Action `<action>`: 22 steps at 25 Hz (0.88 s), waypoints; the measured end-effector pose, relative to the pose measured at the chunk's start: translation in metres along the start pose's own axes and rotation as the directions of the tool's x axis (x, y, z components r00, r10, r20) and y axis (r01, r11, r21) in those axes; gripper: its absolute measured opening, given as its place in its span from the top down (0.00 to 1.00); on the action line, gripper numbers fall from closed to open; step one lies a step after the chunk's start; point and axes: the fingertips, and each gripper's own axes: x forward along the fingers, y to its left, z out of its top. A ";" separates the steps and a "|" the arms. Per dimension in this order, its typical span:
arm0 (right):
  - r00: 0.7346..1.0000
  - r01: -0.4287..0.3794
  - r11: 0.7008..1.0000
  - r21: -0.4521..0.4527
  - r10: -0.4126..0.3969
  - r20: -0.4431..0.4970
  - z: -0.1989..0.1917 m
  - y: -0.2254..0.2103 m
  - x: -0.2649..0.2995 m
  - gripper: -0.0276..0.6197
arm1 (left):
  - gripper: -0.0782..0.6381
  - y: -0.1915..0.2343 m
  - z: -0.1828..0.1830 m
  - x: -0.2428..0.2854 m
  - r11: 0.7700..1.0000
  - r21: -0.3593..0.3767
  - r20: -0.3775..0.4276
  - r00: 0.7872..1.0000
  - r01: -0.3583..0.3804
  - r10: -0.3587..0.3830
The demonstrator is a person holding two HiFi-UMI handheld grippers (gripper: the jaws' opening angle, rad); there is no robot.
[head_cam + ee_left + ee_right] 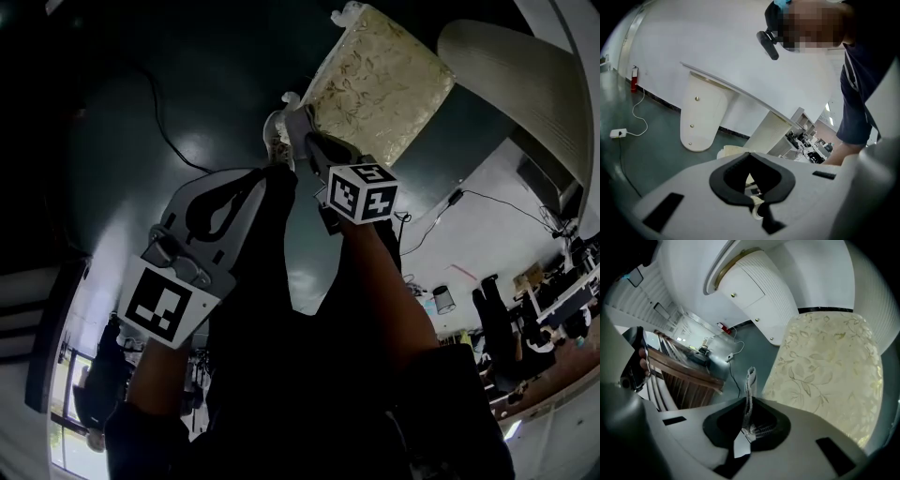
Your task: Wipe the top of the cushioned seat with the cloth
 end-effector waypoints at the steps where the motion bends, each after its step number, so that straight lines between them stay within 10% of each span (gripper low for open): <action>1: 1.000 0.013 1.000 0.004 -0.013 -0.013 -0.006 -0.008 0.001 0.91 | 0.88 0.000 -0.004 0.001 1.000 -0.005 -0.005 1.000 0.003 -0.003; 22: 0.981 0.163 0.965 0.206 -0.181 0.073 -0.057 -0.168 -0.137 0.91 | 0.88 -0.143 0.017 0.119 0.964 0.163 -0.153 0.971 0.208 -0.184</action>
